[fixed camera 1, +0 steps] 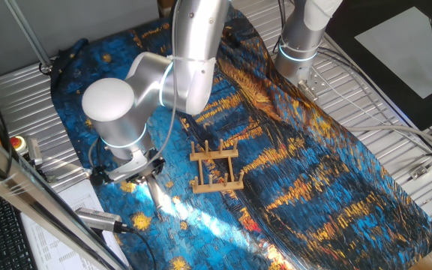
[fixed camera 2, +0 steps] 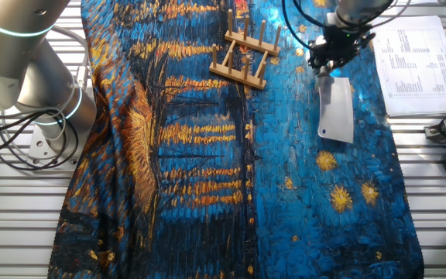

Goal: Put the knife on the knife rack

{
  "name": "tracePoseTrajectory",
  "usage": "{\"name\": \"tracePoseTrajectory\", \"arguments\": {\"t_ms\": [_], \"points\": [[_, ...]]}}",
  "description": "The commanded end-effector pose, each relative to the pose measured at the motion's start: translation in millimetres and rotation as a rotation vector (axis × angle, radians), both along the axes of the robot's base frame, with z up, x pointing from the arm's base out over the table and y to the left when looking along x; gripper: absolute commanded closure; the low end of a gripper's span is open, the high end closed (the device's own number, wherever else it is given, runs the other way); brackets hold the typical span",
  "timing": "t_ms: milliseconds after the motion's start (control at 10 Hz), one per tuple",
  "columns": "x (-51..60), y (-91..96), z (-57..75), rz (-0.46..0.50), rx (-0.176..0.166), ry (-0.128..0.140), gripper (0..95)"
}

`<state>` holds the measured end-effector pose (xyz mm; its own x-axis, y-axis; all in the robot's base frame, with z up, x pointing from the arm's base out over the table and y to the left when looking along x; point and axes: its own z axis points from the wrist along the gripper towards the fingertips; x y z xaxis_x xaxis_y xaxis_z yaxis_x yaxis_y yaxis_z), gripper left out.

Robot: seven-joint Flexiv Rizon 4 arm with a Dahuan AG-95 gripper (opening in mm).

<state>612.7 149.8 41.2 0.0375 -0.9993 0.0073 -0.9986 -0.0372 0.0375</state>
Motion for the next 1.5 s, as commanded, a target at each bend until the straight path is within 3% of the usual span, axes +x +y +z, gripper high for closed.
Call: {"name": "tracePoseTrajectory", "arguments": {"t_ms": [100,600,900,1200,1500], "points": [[-1.7,6.9,14.4,-0.035,-0.014,0.01,95.0],[-5.7,18.5,35.6,-0.059,-0.025,0.026,95.0],[-5.9,18.6,36.5,-0.065,-0.051,0.015,95.0],[-5.9,18.6,36.5,-0.053,-0.05,0.01,95.0],[-6.0,18.5,36.6,-0.06,-0.05,0.024,95.0]]}}
